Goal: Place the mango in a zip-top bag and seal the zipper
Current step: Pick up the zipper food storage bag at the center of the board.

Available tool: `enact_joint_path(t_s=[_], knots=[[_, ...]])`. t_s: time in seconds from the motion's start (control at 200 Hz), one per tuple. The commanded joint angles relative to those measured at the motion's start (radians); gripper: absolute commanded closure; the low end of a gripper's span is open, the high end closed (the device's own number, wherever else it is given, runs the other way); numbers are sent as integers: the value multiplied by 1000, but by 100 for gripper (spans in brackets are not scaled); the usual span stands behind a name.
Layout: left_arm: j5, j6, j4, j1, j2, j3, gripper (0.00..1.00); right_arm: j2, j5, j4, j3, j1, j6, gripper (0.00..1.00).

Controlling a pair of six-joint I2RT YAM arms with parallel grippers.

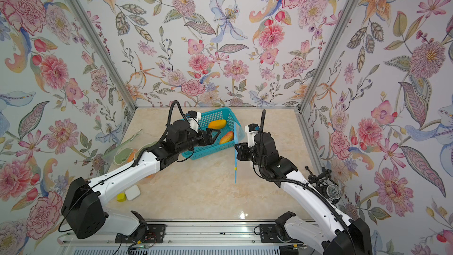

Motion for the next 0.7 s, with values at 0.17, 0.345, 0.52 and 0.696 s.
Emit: enact_joint_path(t_s=[0.17,0.345,0.52,0.696], knots=[[199,74,34,-21,105,156,27,-23,-52,95,-25,6,43,100],[267,66,39,-23,188,174,43,-26,-50,111,-24,10,48,100],[340,69,45,-28,233,198,50,-19,-51,120,-22,14,49,100],[346,76,36,-30,228,202,55,-15,-45,122,-24,15,46,100]])
